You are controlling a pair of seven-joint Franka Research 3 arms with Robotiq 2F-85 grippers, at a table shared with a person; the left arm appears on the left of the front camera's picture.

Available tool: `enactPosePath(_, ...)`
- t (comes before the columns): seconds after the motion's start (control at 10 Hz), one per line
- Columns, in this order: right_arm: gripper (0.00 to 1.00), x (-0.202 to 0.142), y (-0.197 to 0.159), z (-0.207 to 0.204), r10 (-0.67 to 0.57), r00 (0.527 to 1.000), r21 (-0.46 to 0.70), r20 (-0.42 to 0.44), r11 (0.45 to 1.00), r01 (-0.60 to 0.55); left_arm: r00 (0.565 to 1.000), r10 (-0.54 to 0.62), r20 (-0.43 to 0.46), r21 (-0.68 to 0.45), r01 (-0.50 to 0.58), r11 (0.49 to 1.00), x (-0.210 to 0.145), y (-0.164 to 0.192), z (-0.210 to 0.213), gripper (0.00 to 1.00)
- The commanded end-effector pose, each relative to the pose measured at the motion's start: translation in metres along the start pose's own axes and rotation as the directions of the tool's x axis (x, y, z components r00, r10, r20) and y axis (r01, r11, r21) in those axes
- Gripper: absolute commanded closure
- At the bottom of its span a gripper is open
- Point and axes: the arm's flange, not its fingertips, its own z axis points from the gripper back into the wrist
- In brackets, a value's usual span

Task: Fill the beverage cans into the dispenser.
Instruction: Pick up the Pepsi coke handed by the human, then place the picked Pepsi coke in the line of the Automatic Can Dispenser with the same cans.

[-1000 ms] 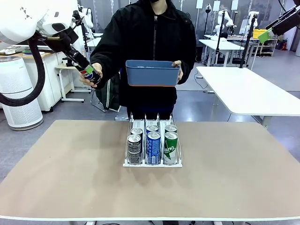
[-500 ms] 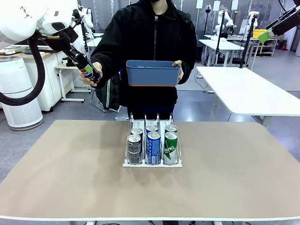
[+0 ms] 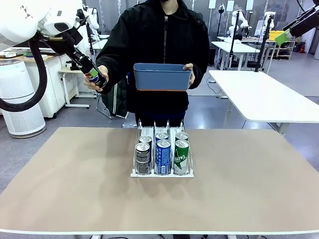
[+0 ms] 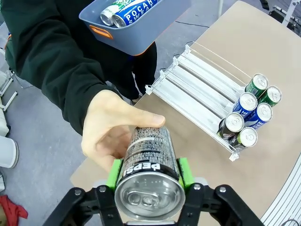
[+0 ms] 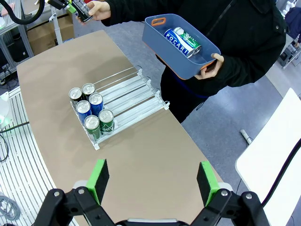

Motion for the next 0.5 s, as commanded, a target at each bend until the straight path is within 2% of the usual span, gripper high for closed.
enactPosePath(0.0,0.00,-0.0002,0.0001,-0.0004,-0.001,1.000,0.000,0.000,1.000,0.001,1.000,-0.003,0.001,0.001,0.003,1.000,0.0000,-0.0002,-0.0009,0.57)
enactPosePath(0.4,0.00,-0.0002,0.0001,-0.0004,-0.001,1.000,0.000,0.000,1.000,0.001,1.000,-0.003,0.001,0.001,0.003,1.000,0.0000,-0.0002,-0.0009,0.57)
